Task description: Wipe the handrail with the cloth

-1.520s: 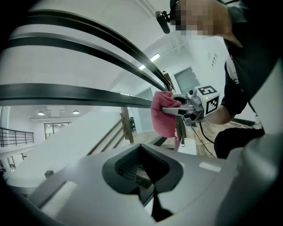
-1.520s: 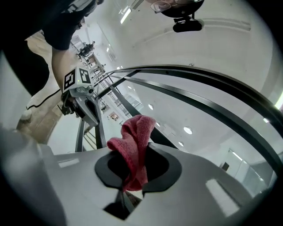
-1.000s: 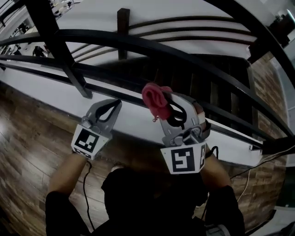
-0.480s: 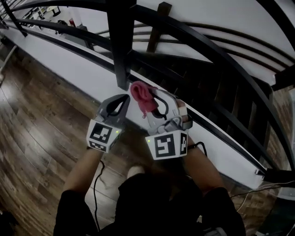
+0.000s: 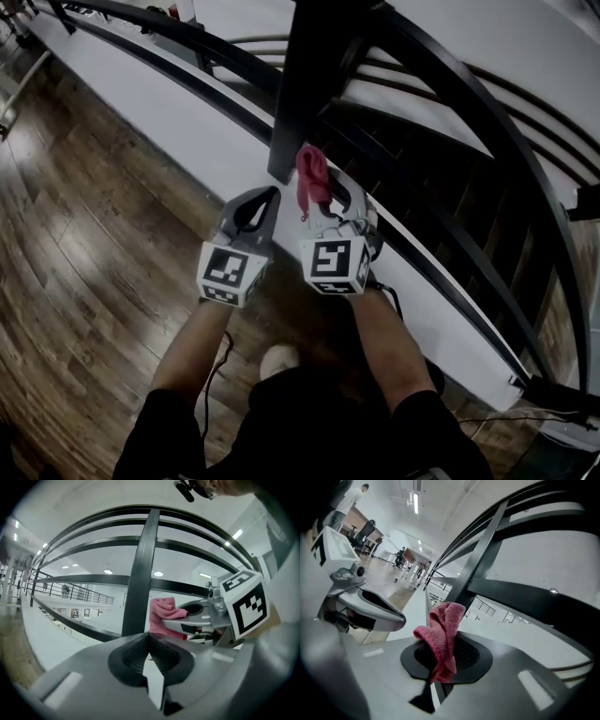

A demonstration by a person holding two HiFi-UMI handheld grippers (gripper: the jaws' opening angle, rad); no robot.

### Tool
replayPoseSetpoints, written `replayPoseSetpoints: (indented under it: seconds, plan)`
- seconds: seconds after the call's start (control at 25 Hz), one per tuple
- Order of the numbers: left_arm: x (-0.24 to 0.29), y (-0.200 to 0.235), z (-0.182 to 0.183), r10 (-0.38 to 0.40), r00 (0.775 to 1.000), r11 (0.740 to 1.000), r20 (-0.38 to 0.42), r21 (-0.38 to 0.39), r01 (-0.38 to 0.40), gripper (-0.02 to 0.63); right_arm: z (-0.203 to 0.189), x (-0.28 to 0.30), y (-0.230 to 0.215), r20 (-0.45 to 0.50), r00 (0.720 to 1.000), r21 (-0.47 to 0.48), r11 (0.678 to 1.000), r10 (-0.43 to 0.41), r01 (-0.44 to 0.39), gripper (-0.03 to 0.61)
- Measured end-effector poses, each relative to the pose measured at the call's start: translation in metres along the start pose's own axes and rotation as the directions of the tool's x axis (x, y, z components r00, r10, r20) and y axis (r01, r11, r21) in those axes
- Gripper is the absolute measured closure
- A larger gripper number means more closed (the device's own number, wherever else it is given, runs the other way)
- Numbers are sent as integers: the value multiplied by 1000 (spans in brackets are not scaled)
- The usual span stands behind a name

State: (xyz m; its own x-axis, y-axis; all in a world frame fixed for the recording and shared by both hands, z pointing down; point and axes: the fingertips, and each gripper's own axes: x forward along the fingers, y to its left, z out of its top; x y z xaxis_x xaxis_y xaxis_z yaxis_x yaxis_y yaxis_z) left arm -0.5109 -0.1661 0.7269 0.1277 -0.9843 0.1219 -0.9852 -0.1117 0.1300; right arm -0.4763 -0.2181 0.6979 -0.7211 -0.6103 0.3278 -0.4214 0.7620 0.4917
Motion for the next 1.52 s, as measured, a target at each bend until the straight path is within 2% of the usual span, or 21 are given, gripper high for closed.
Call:
replayPoseSetpoints:
  seconds: [0.2,0.36,0.48,0.72,0.88,1.52]
  plan:
    - [6,16,-5,32,999,999,-2,-31,-32,615,-12,29,-3,-109,994,-6,1000,-11,10,532]
    - [6,17,-17,34,999,998,-26,-55,-36,614,-25,44,1,-229,973,-35,999,6,-15,531]
    - [6,17,-21,30,999,997,-37,-63,-32,615,-27,48,3,-275,961,-72,997,15,-36,532]
    - [4,16,-24,19,998,997,-52,-77,-23,615,-32,45,6,-282,959,-143,988,20,-63,532]
    - [-3,8,-30,1,996,998,-85,-57,-6,615,-44,31,3,-307,951,-133,989,22,-66,531]
    - [13,-48,-19,-106,991,994,-86,-35,103,615,-82,-19,-31,-361,932,-143,989,-14,-41,531]
